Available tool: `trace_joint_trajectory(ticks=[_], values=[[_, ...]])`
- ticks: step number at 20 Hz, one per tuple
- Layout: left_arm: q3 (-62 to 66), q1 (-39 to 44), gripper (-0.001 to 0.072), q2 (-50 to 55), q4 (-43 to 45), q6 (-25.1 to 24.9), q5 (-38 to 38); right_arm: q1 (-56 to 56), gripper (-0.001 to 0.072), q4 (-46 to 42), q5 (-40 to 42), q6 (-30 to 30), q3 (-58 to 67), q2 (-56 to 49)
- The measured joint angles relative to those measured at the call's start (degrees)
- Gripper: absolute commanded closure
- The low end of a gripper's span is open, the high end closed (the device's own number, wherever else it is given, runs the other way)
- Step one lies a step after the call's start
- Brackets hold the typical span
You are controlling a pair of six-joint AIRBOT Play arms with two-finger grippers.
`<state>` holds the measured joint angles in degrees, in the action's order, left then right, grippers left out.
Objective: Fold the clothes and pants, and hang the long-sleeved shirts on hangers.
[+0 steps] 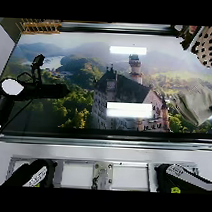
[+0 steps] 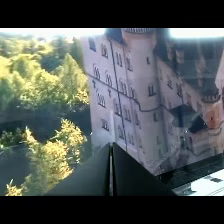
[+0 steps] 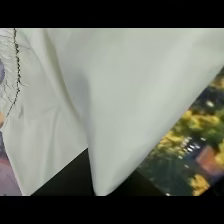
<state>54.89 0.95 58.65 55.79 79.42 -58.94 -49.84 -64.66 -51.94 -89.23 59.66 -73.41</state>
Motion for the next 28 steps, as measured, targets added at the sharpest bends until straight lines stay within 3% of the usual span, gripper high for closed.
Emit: trace_joint_trajectory(ticks=[6,7,9,10,18,23,28], values=[[0.00,0.00,0.0703,0.00,0.00,0.02,0.00,-5.38,0.0686,-6.05,0.24,-8.13,-14.99,8.31],[0.00,0.00,0.0703,0.00,-0.02,0.02,0.00,-5.62,0.0634,-6.40,0.00,-8.81,-16.61,9.11],[0.00,0.00,0.0703,0.00,0.00,0.04,-0.02,-5.90,0.0123,-7.13,-1.16,-9.86,-18.51,10.16],[0.00,0.00,0.0703,0.00,0.00,0.04,-0.02,-6.03,0.0026,-7.26,-1.84,-9.99,-19.08,10.58],[0.00,0.00,0.0703,0.00,0.13,0.15,-0.02,-7.56,0.0026,-19.41,-7.52,-4.87,-10.84,18.43],[0.00,0.00,0.0703,0.00,0.13,0.09,0.44,3.48,0.0026,-8.48,-2.51,6.62,-8.17,27.45],[0.00,0.00,0.0703,0.00,0.09,0.02,0.85,29.18,0.0027,1.18,-2.56,13.86,-8.09,29.27]])
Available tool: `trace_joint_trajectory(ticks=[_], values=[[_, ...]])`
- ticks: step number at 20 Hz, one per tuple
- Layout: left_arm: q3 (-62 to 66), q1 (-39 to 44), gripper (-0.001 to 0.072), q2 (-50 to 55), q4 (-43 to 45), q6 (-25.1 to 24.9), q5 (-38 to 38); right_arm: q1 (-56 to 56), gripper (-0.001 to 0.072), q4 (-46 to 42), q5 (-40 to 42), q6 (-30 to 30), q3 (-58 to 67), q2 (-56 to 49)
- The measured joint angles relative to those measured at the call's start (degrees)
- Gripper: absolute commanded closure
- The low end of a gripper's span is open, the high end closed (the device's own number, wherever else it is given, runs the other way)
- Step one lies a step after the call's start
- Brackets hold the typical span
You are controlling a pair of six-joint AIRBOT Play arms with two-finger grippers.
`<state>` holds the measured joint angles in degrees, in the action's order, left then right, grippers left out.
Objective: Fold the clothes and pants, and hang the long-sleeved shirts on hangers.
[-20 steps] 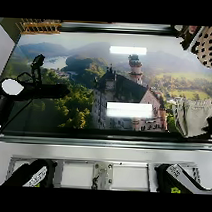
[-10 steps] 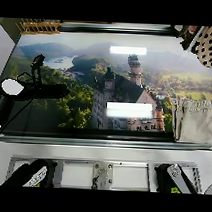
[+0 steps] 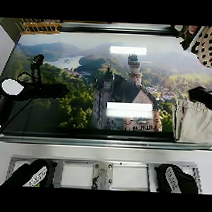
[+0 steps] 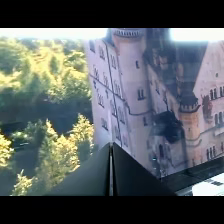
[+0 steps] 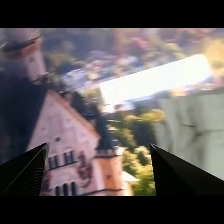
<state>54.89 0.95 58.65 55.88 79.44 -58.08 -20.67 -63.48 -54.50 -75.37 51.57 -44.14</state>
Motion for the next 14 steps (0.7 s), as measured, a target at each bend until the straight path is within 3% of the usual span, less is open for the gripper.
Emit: trace_joint_trajectory(ticks=[2,3,6,14], values=[[0.00,0.00,0.0703,0.00,0.00,0.00,0.00,9.35,0.0060,1.25,0.37,0.92,-0.09,-0.57],[0.00,0.00,0.0703,0.00,-0.02,0.00,0.00,13.44,0.0189,1.73,0.74,1.44,-0.11,-0.98],[0.00,0.00,0.0703,0.00,-0.11,0.02,0.02,21.44,0.0701,2.54,1.25,1.90,-0.17,-2.12],[0.00,0.00,0.0703,0.00,-0.11,0.04,0.07,26.10,0.0693,3.15,1.42,2.32,-0.17,-2.86]])
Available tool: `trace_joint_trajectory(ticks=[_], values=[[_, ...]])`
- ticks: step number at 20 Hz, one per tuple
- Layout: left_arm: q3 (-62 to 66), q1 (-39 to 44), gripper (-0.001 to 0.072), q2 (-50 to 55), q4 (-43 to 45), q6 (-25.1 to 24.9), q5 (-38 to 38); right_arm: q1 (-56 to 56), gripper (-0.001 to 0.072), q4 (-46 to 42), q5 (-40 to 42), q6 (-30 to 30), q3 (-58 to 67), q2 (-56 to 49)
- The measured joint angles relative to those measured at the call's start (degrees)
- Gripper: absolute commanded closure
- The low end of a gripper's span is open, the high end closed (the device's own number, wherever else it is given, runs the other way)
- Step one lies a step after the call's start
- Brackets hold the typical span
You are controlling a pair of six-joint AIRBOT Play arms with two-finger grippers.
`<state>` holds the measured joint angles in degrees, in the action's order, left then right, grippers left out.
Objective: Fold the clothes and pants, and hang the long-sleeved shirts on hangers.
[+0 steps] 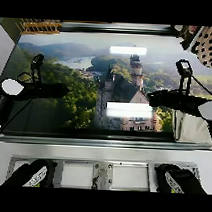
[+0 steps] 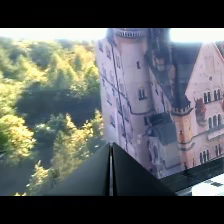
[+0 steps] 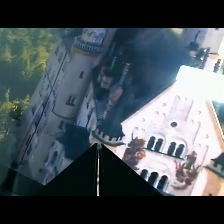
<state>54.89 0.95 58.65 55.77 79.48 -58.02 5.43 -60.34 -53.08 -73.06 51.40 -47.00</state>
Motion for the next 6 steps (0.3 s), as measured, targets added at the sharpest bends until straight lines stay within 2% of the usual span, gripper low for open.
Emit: trace_joint_trajectory(ticks=[6], values=[[0.00,0.00,0.0703,0.00,0.00,0.02,0.00,0.28,0.0692,0.11,-0.04,0.02,0.00,-0.02]])
